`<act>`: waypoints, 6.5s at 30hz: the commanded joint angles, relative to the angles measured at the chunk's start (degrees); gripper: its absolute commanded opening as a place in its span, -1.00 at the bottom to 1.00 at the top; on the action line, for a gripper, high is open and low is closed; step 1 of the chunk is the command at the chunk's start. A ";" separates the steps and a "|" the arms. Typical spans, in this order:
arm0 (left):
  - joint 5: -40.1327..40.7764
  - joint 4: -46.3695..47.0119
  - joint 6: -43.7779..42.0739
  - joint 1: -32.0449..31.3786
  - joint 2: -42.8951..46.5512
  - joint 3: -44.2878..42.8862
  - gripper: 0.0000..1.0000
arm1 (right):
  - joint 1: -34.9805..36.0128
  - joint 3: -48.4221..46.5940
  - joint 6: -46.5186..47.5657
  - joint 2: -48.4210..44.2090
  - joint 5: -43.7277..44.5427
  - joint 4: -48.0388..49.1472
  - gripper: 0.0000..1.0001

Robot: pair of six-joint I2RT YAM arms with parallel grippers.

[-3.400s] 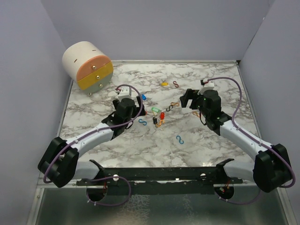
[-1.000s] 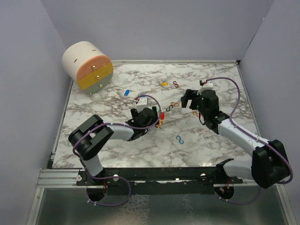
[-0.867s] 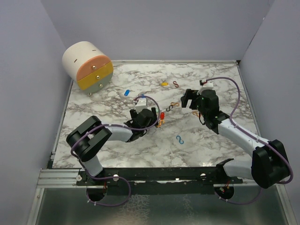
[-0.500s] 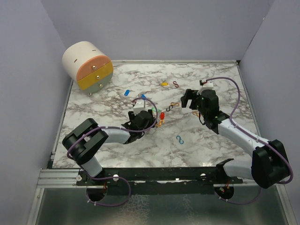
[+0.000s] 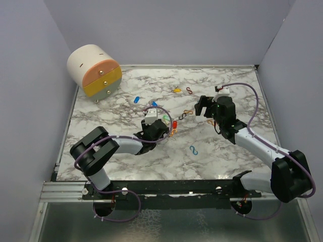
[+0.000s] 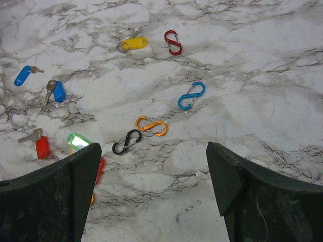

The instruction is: Put the keys on the keyring

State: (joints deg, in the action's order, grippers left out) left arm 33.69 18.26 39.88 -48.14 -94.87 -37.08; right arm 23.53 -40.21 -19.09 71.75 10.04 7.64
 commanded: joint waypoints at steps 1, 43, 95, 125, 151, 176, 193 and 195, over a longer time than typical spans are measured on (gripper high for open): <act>1.38 -6.27 -0.09 -0.69 -2.25 -0.07 -0.03 | -0.06 -1.87 0.90 -0.16 0.55 0.37 0.73; 2.99 -8.37 -3.38 -1.10 -2.95 0.14 -0.83 | -0.06 -1.93 1.01 0.11 0.16 0.12 0.73; 1.62 -23.63 -12.75 2.98 13.47 -17.25 -1.00 | 8.90 -14.08 9.69 20.59 -13.53 -3.11 0.47; -1.57 -21.72 -9.54 9.34 23.30 -9.09 -1.00 | 17.84 -20.11 19.77 32.42 -12.45 -4.63 0.03; -3.45 -22.26 -9.98 13.03 26.49 -7.36 -1.00 | 22.19 -19.29 25.90 35.50 -2.28 0.72 -0.10; -3.98 -22.36 -9.97 13.25 26.82 -6.95 -1.00 | 22.26 -19.77 27.88 36.70 -3.45 -2.19 -0.16; -4.14 -21.88 -10.07 13.42 26.14 -6.95 -1.00 | 22.24 -20.09 27.72 37.42 -3.26 -1.28 -0.44; -4.16 -21.84 -10.03 13.51 26.06 -6.96 -1.00 | 22.24 -20.09 27.64 37.41 -3.41 -1.02 -0.52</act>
State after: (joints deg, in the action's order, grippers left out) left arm 30.79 -4.56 30.06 -35.16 -69.47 -44.45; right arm 45.32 -59.53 8.27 108.12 6.61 5.63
